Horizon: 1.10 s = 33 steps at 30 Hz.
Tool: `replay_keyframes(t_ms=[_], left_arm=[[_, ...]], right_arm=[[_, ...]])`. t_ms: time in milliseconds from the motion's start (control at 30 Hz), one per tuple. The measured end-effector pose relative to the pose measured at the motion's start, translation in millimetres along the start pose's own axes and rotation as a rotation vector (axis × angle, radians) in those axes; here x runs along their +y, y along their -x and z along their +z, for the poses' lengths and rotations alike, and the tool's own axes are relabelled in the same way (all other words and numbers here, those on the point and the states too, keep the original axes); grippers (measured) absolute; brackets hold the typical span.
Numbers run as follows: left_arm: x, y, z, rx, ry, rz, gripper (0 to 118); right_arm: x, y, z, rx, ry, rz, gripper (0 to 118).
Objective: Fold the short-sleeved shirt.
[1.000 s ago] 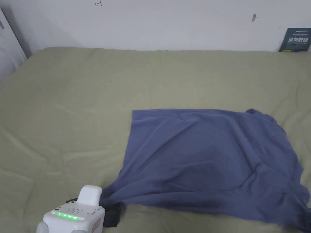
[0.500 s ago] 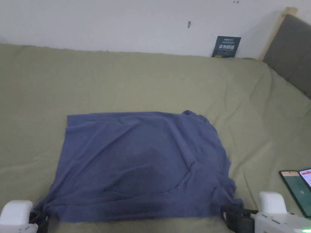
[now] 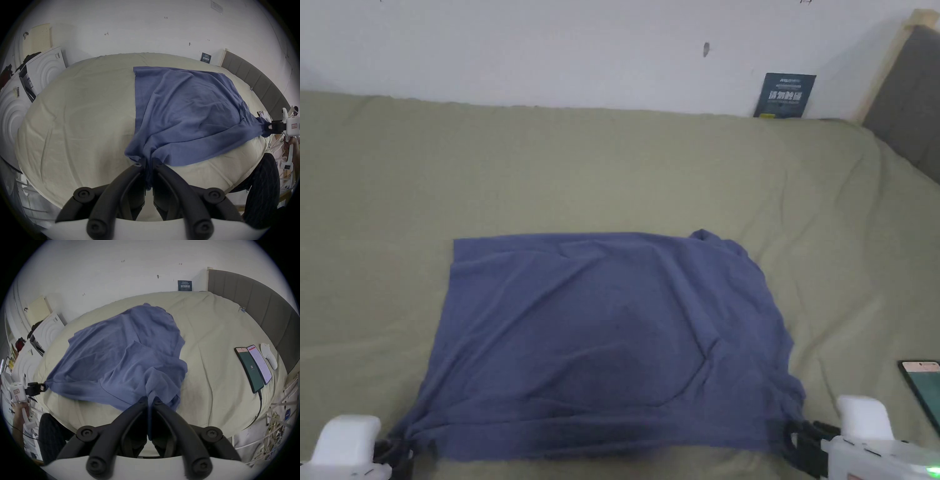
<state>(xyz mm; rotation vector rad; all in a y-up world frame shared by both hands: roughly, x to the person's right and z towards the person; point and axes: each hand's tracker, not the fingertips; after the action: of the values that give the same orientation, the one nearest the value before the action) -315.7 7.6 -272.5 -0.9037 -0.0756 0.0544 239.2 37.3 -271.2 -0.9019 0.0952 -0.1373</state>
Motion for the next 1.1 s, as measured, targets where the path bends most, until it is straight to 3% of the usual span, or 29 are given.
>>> replay_keyframes(t_ms=[200,433,733,833,867,900,933,967,1100], left_arm=[[32,-3,37,-0.056,-0.153,0.083,7],[136,-4,24,-0.112,-0.245,0.130,7],[220,-15,-119,-0.030,0.167,0.176,7],[216,-14,-133,-0.055,0.166,0.240,9],[214,-11,-130,-0.081,0.120,0.260,24],[213,-9,-124,-0.091,0.091,0.283,59],[210,-8,-115,-0.104,0.067,0.289,105],[204,-8,-101,-0.112,0.026,0.273,118],[160,-14,-21,-0.065,-0.270,0.155,118]], right_arm=[[35,0,28,0.092,-0.062,-0.043,3],[135,-18,14,0.155,-0.104,-0.086,3],[221,-38,-115,0.067,0.178,-0.151,4],[217,-38,-132,0.041,0.194,-0.160,8],[214,-37,-131,0.031,0.173,-0.150,26],[212,-34,-126,0.011,0.114,-0.095,62],[208,-31,-118,-0.008,0.064,-0.044,109],[203,-30,-106,0.011,0.022,-0.022,118],[161,-16,-30,0.080,-0.218,0.010,118]])
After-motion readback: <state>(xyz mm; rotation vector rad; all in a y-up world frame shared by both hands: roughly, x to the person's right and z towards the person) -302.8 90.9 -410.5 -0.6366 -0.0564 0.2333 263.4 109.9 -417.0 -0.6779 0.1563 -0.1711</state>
